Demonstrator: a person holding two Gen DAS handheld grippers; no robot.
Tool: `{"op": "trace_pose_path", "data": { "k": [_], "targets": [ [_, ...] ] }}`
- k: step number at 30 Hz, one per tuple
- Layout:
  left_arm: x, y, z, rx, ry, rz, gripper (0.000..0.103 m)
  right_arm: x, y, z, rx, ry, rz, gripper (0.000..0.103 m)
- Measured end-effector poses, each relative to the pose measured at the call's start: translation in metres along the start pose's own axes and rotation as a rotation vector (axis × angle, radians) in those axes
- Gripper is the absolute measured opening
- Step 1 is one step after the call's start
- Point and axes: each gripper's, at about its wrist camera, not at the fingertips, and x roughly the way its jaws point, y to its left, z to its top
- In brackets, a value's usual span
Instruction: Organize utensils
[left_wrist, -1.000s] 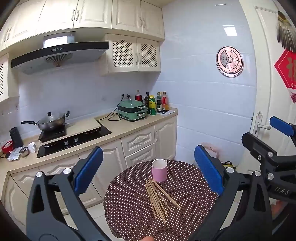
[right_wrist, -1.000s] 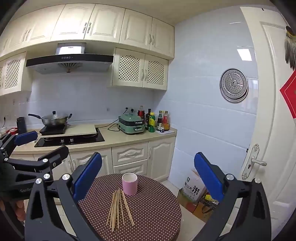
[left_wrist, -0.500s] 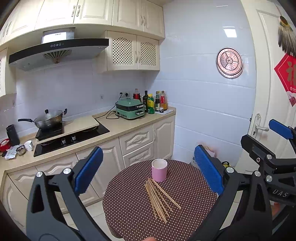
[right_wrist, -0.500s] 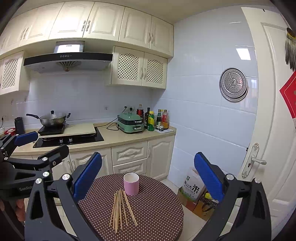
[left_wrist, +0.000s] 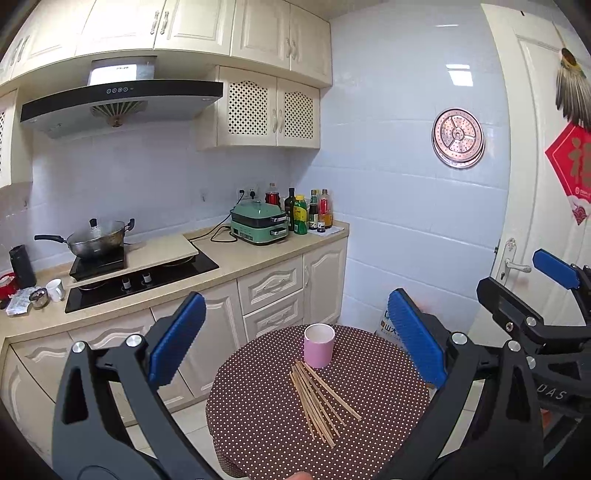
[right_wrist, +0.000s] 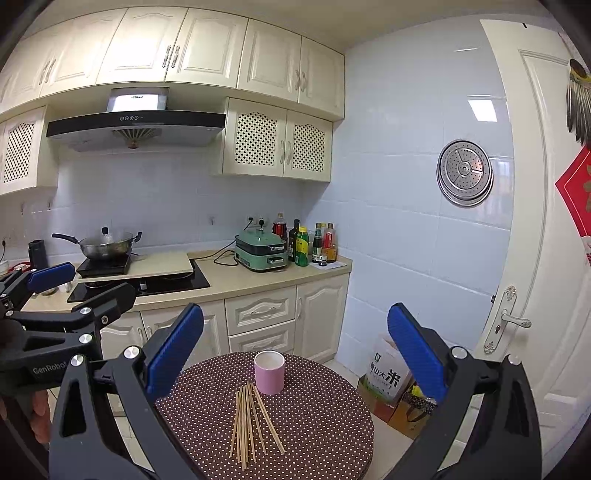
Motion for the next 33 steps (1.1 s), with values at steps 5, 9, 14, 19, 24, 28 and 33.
{"op": "trace_pose_path", "data": {
  "k": [5,9,14,19,24,28,33],
  "targets": [
    [-0.005,0.005,0.001,0.0,-0.013,0.001,0.097,-0.004,0.007,0.003,-0.007,-0.005,-0.003,0.096],
    [-0.009,0.011,0.002,-0.003,-0.021,0.002,0.097,-0.006,0.009,0.004,-0.009,-0.01,-0.002,0.096],
    [-0.011,0.019,0.003,-0.008,-0.023,0.003,0.097,-0.007,0.016,0.006,-0.014,-0.012,-0.001,0.096],
    [-0.013,0.027,0.004,-0.005,-0.03,0.01,0.097,-0.007,0.023,0.008,-0.016,-0.013,0.001,0.096],
    [-0.012,0.031,0.005,-0.006,-0.028,0.007,0.097,-0.006,0.026,0.007,-0.015,-0.011,-0.002,0.096],
    [-0.011,0.036,0.006,-0.013,-0.027,-0.005,0.097,-0.007,0.028,0.008,-0.023,-0.013,-0.006,0.096],
    [-0.01,0.038,0.008,-0.023,-0.026,-0.022,0.097,-0.009,0.03,0.007,-0.025,-0.016,-0.017,0.096]
  ]
}}
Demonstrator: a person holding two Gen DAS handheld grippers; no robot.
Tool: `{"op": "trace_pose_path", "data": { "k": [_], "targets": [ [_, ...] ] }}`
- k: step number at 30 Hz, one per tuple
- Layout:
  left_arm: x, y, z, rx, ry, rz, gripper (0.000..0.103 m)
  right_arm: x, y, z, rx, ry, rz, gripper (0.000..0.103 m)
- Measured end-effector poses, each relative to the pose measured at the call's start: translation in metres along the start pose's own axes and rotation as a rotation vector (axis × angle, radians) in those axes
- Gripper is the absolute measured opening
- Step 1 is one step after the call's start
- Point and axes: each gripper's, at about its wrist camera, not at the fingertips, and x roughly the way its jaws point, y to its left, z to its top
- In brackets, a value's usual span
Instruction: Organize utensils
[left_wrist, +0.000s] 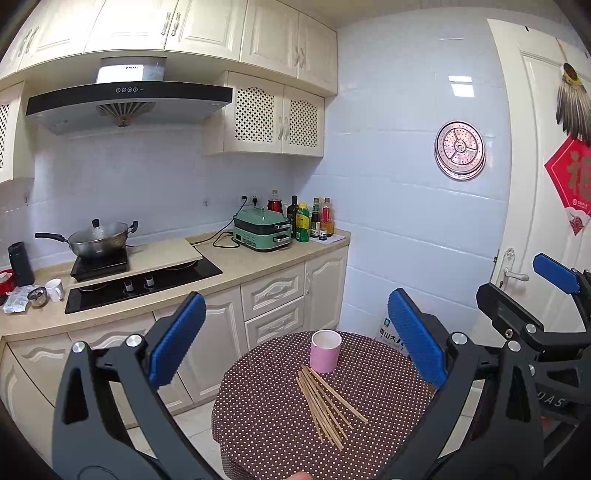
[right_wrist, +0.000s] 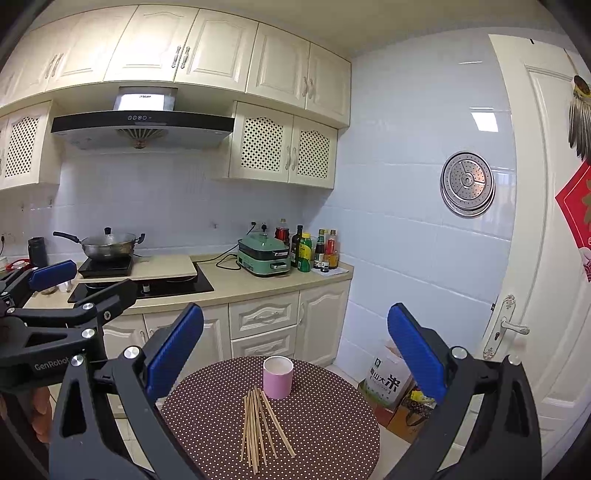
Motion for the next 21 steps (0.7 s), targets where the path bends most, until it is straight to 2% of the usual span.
{"op": "trace_pose_path", "data": {
  "k": [9,21],
  "targets": [
    [0.003,0.001,0.0,0.007,0.011,-0.014,0.097,0.0,0.002,-0.002,0.015,0.011,-0.012,0.096],
    [0.009,0.009,-0.001,0.016,0.044,0.015,0.097,0.01,0.008,-0.002,0.038,0.076,-0.002,0.096]
  ]
}}
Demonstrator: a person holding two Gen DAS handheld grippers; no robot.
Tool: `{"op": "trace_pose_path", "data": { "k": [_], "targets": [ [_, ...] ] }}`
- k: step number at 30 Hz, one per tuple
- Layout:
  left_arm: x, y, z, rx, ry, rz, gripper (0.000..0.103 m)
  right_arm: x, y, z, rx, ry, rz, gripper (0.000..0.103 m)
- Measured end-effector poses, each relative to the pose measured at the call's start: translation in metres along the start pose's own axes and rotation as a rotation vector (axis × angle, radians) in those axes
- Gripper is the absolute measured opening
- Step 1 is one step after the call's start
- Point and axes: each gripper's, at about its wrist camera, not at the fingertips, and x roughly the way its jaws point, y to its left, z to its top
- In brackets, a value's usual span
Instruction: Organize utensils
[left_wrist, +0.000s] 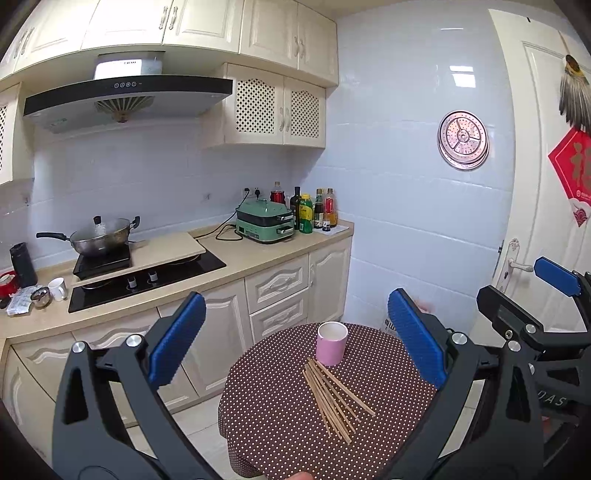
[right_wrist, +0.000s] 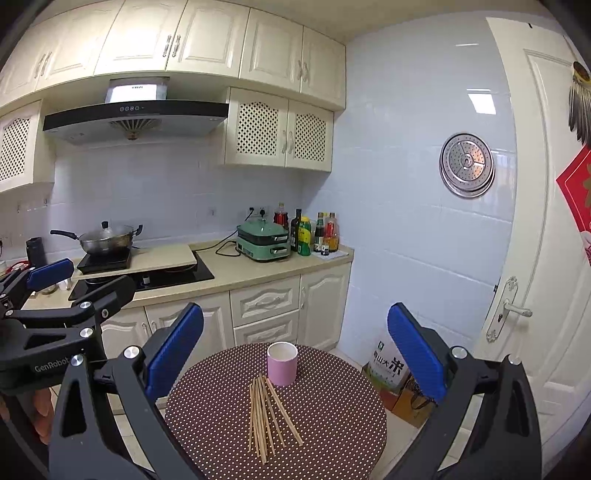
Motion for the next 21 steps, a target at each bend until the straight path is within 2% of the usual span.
{"op": "trace_pose_path", "data": {
  "k": [11,21],
  "targets": [
    [0.005,0.003,-0.005,0.006,0.027,-0.002,0.097,0.006,0.003,-0.004,0.012,0.035,-0.004,0.096],
    [0.019,0.009,-0.01,0.009,0.083,-0.017,0.097,0.019,0.009,-0.009,0.028,0.084,-0.006,0.096]
  ]
}}
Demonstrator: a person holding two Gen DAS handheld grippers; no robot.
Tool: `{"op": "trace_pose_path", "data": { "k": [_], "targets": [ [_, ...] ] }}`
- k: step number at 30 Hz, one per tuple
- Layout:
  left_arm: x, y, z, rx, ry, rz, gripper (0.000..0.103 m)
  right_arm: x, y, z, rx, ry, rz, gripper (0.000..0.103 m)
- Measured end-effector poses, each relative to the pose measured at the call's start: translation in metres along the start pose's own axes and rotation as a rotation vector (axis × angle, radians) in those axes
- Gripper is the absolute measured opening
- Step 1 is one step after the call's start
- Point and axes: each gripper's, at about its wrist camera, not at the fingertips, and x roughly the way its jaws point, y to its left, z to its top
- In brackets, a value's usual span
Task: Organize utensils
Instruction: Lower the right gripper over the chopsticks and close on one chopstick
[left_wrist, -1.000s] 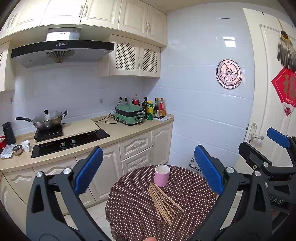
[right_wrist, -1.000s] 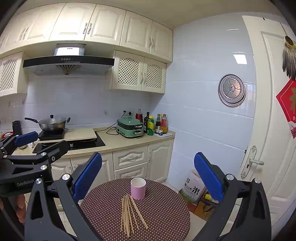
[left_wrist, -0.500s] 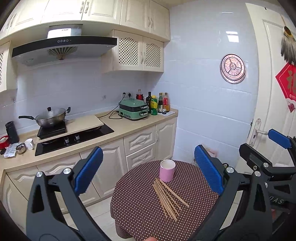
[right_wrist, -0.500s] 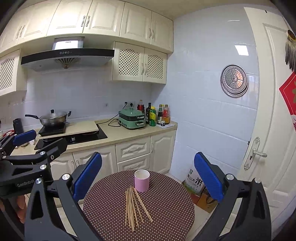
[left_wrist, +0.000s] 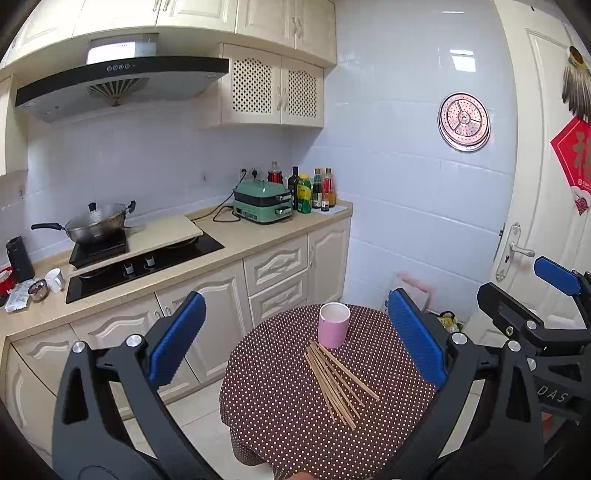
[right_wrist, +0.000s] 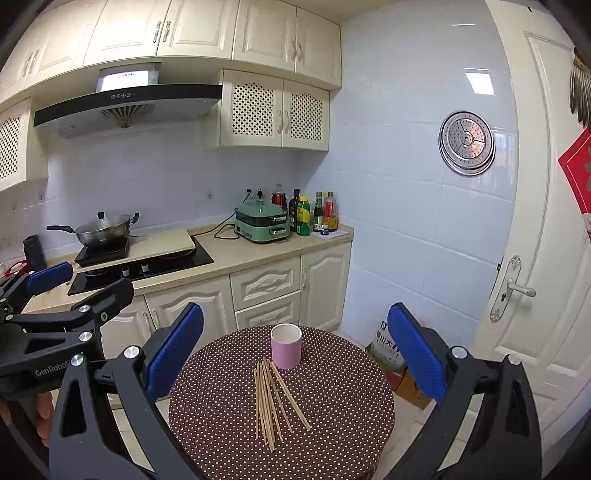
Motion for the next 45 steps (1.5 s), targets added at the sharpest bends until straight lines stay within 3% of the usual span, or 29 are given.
{"op": "trace_pose_path", "data": {
  "k": [5,11,19,23,30,32,36,40,43,45],
  "targets": [
    [0.014,0.011,-0.01,-0.004,0.058,-0.009,0.097,0.014,0.008,-0.011,0.001,0.046,0.003,0.096],
    [0.042,0.022,-0.03,0.007,0.171,-0.02,0.097,0.041,0.016,-0.031,0.024,0.17,0.052,0.096],
    [0.103,0.035,-0.067,-0.01,0.395,-0.053,0.097,0.103,0.01,-0.066,0.069,0.381,0.074,0.096],
    [0.152,0.043,-0.098,-0.072,0.558,-0.087,0.097,0.139,0.009,-0.085,0.045,0.472,0.105,0.096],
    [0.234,0.036,-0.135,-0.115,0.752,-0.087,0.097,0.224,-0.005,-0.107,0.009,0.61,0.164,0.094],
    [0.261,0.033,-0.146,-0.132,0.806,-0.096,0.097,0.248,-0.014,-0.113,0.02,0.658,0.183,0.081],
    [0.303,0.025,-0.165,-0.153,0.893,-0.095,0.097,0.288,-0.034,-0.126,0.057,0.742,0.219,0.074],
    [0.341,0.012,-0.182,-0.135,0.961,-0.076,0.097,0.316,-0.046,-0.14,0.053,0.828,0.252,0.061],
    [0.364,0.001,-0.189,-0.128,0.984,-0.086,0.097,0.334,-0.058,-0.15,0.073,0.88,0.266,0.056],
    [0.373,-0.003,-0.192,-0.108,0.983,-0.091,0.091,0.344,-0.063,-0.157,0.092,0.914,0.277,0.055]
  ]
}}
